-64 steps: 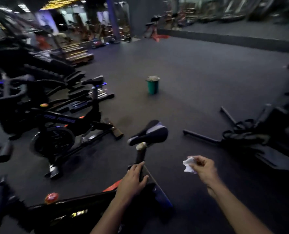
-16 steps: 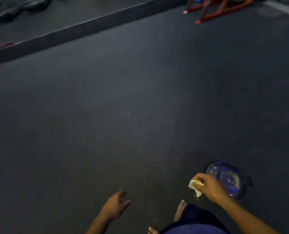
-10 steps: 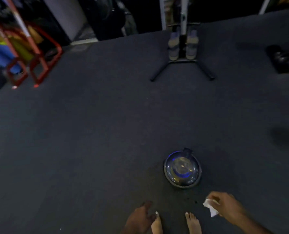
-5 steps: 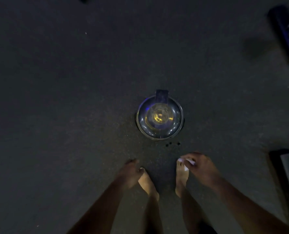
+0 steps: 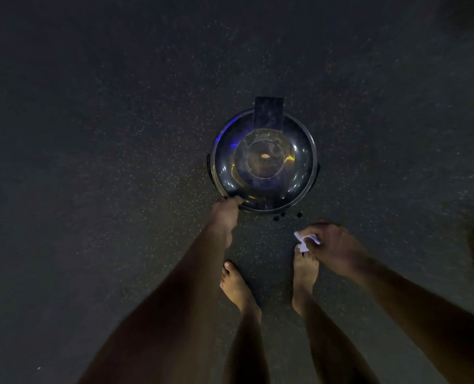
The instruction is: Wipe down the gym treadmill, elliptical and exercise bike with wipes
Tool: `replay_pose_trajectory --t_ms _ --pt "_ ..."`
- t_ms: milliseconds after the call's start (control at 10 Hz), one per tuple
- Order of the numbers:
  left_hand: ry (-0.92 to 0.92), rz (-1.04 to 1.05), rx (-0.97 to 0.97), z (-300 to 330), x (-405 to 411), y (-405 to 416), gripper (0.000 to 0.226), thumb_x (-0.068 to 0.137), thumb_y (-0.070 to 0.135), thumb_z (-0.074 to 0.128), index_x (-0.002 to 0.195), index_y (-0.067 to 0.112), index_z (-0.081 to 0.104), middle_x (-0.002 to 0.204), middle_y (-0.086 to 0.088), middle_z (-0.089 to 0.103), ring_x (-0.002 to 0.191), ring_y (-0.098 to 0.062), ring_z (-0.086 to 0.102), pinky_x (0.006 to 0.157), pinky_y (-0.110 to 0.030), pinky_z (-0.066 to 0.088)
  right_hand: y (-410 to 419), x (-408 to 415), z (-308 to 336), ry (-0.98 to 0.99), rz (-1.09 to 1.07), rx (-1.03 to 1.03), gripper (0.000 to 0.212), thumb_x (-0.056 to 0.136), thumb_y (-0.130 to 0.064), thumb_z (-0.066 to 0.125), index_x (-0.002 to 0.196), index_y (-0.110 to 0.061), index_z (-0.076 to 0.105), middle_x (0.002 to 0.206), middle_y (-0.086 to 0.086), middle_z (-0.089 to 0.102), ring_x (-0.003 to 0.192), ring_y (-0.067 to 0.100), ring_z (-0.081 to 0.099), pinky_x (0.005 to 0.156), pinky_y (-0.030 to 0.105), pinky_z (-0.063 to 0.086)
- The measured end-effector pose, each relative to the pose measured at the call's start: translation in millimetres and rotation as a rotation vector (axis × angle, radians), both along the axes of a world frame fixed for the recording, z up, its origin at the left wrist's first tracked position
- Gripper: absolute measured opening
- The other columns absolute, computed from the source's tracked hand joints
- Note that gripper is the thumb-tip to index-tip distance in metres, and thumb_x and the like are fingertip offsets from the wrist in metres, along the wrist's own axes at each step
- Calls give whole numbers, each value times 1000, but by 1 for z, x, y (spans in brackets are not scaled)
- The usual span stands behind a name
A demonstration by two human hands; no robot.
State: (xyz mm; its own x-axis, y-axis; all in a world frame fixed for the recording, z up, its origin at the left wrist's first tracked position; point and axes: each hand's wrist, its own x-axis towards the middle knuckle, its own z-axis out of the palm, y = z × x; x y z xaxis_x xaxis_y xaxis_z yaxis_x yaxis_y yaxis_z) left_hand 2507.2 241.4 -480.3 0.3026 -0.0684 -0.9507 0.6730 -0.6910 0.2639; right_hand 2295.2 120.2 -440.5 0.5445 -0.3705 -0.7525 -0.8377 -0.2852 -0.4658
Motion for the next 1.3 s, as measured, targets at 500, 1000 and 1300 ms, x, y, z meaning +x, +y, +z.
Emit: replay_pose_trajectory --t_ms 500,1000,1300 --pt "-326 -42 -141 89 27 -9 24 93 7 48 96 18 69 101 -7 76 105 -22 70 100 -46 55 13 31 -8 -75 -445 95 26 99 -11 57 106 -27 76 102 -8 75 88 8 73 86 36 60" --pt "-388 -153 -238 102 20 -6 23 92 7 49 95 21 67 107 -7 73 108 -20 67 102 -45 54 15 37 -33 -79 -679 195 50 97 -5 62 140 -28 52 124 1 61 97 16 67 86 42 61" --pt "-408 -388 -145 123 -1 13 36 97 9 51 128 24 60 101 6 68 100 -19 63 84 -31 48 39 -61 4 77 -351 86 25 98 -28 60 123 -28 63 116 -4 64 103 20 67 80 35 55"
